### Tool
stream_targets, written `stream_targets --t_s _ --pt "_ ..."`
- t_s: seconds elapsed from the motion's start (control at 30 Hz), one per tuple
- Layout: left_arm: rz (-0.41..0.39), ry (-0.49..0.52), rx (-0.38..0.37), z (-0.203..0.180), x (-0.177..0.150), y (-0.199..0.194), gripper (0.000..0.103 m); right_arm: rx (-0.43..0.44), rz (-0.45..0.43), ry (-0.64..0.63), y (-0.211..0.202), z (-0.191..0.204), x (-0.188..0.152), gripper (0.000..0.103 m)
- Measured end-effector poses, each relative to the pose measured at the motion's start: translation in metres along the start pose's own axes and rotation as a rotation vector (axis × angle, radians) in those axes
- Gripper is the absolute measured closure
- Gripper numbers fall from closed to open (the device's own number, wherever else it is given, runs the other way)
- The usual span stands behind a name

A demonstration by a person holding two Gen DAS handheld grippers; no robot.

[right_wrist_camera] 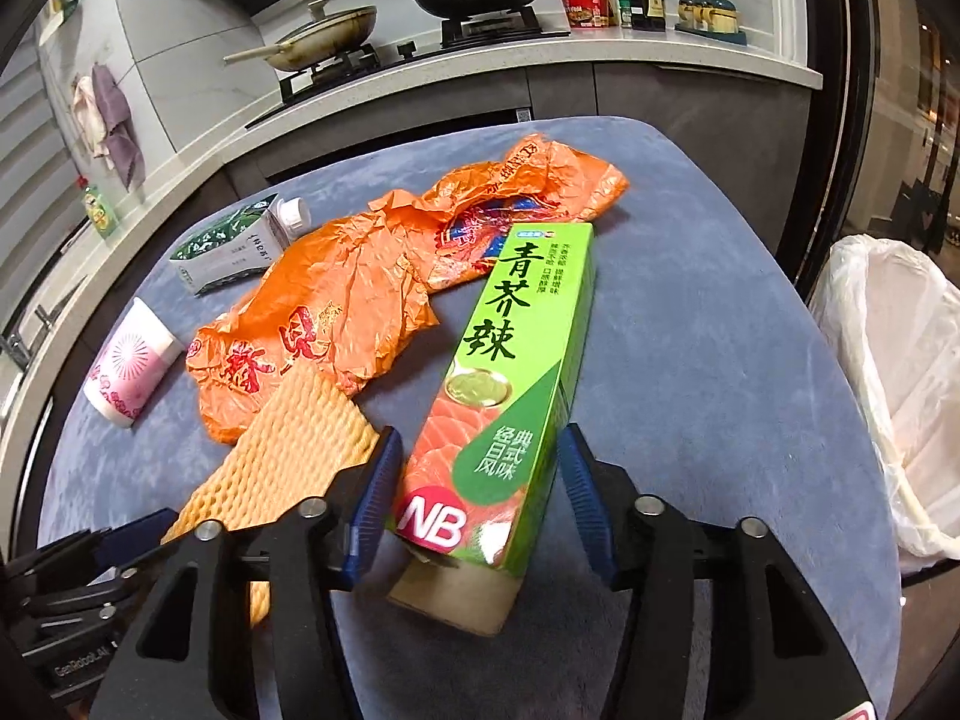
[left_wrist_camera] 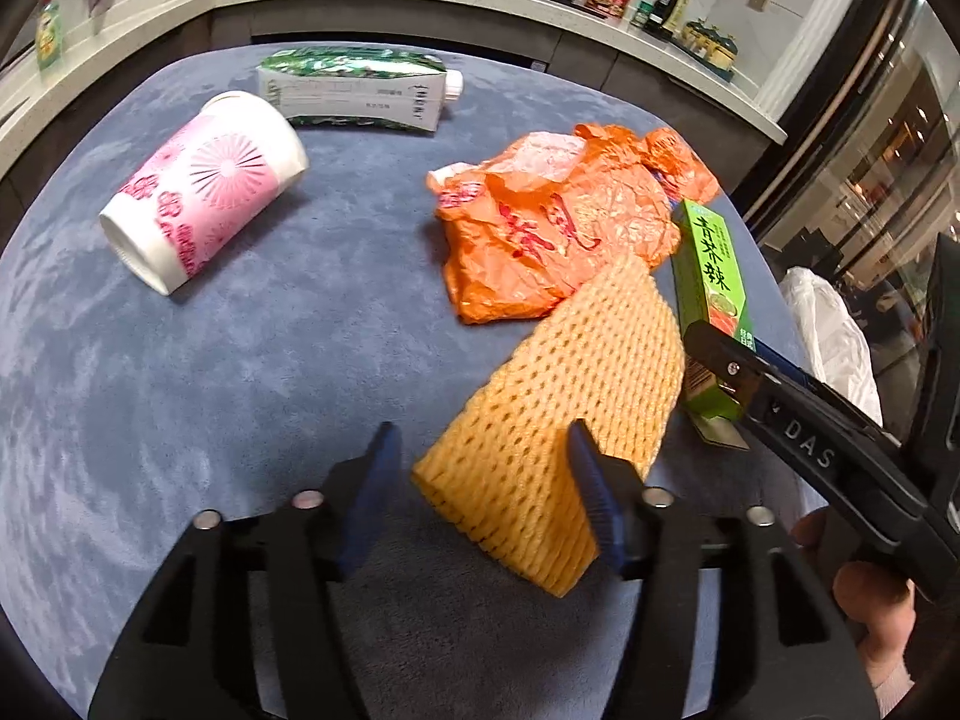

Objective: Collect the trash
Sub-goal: 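Grasp the orange foam net with the left tool while the right tool grasps the green wasabi box, then carry the foam net and wasabi box over the bin and open both tools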

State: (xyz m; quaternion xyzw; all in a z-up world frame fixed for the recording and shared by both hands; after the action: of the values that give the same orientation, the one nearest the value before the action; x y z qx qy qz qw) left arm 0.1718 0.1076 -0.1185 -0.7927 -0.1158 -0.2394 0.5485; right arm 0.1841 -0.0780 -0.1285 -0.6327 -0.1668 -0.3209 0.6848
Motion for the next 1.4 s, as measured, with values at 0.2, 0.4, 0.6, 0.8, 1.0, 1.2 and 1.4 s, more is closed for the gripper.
stream_targets --t_s 0.2,0.4,0.6,0.8,1.0,1.2,1.4 --pt "-0.018 0.078 0.030 -0.016 -0.002 0.007 0.052 0.001 0.008 0.012 -0.009 -0.010 -0.006 0.057" --pt "-0.029 0.122 0.028 -0.030 -0.003 0.002 0.094 -0.002 0.002 0.029 -0.022 -0.020 -0.010 0.059" --pt "-0.052 0.137 -0.003 -0.048 -0.002 -0.012 0.094 0.007 -0.031 0.041 -0.042 -0.029 -0.008 0.060" --pt "-0.096 0.140 -0.035 -0.069 0.005 -0.034 0.094 0.019 -0.087 0.057 -0.070 -0.042 -0.003 0.061" --pt "-0.148 0.150 -0.068 -0.095 0.019 -0.057 0.094 0.024 -0.126 0.083 -0.096 -0.063 0.003 0.102" --pt "-0.173 0.160 -0.047 -0.110 0.025 -0.067 0.094 0.040 -0.099 0.066 -0.101 -0.072 -0.007 0.061" --pt "-0.151 0.140 -0.015 -0.107 0.022 -0.063 0.094 0.022 -0.065 0.011 -0.085 -0.061 -0.025 0.045"
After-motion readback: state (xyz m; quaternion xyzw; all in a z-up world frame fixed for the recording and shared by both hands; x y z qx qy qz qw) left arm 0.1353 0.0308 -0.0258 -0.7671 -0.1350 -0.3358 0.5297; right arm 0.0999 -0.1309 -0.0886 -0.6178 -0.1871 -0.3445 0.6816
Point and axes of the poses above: each gripper's, at about its wrist camera, not at the fingertips, and y roughly the way its jaws point, z to its left, x to its top, the point moved 2 cm from there along y, roughly the way its jaws point, and after that the axes turned 3 degrees about -x, right-handed, at the moved point
